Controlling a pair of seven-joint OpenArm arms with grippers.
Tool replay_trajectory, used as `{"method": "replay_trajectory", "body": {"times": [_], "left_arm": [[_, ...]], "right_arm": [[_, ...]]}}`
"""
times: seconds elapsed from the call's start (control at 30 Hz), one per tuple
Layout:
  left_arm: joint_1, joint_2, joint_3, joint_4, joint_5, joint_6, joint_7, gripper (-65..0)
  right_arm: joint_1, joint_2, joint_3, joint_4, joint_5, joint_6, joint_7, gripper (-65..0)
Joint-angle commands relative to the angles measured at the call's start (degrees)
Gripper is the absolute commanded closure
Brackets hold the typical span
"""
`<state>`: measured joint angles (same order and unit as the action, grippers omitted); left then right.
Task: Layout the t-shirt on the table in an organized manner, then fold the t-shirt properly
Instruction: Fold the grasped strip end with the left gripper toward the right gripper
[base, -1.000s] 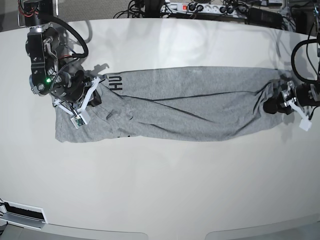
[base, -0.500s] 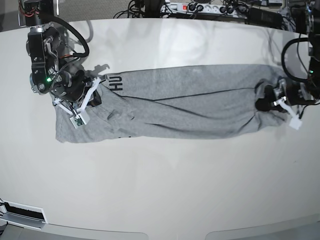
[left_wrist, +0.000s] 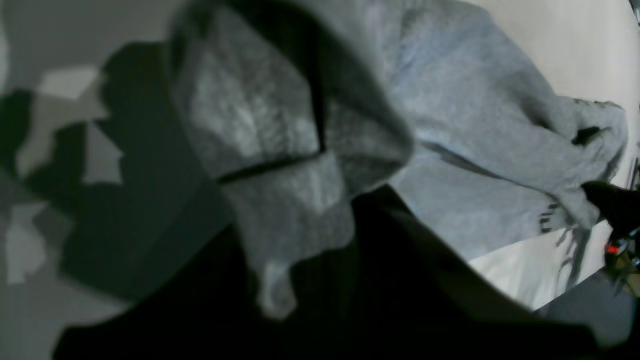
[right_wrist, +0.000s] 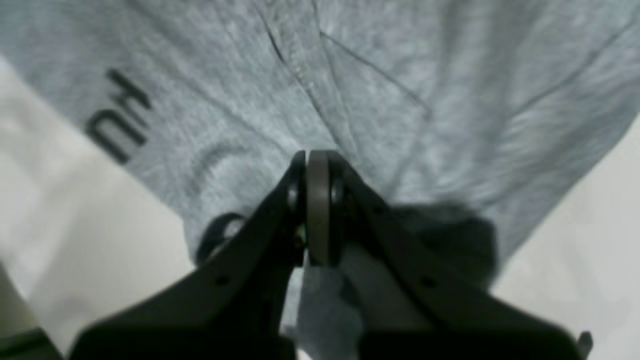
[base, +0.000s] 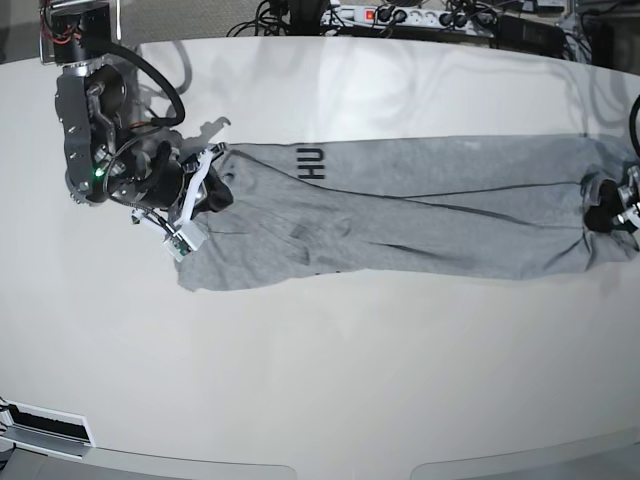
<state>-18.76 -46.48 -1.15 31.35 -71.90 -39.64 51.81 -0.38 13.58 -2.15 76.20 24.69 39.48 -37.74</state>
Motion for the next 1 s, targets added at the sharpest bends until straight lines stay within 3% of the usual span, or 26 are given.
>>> {"method": "replay_trajectory", "body": {"times": [0.0, 0.2, 0.33, 0.47, 0.97], "left_arm": [[-1.29, -1.95, -0.50, 0.72, -2.97, -0.36, 0.76, 0.0], [-1.29, -1.77, -0.48, 6.67, -13.10, -0.36, 11.67, 0.0], [-1.25, -1.14, -0.48, 13.68, -13.10, -0.36, 17.07, 0.0], [-1.25, 1.01, -0.48, 19.06, -13.10, -0.36, 17.66, 0.0], [-1.25, 19.67, -0.48, 20.33, -13.10, -0.36, 17.22, 0.0]], "right_arm": [[1.57, 0.42, 0.28, 1.22, 1.84, 0.46, 1.09, 0.0], [3.91, 0.39, 0.28, 1.20, 2.29, 0.42, 1.09, 0.0], [4.72, 0.39, 0.28, 1.20, 2.19, 0.42, 1.11, 0.0], [4.79, 0.39, 0.26, 1.20, 2.12, 0.39, 1.11, 0.0], [4.79, 0.37, 0.26, 1.20, 2.10, 0.37, 1.07, 0.0]]}}
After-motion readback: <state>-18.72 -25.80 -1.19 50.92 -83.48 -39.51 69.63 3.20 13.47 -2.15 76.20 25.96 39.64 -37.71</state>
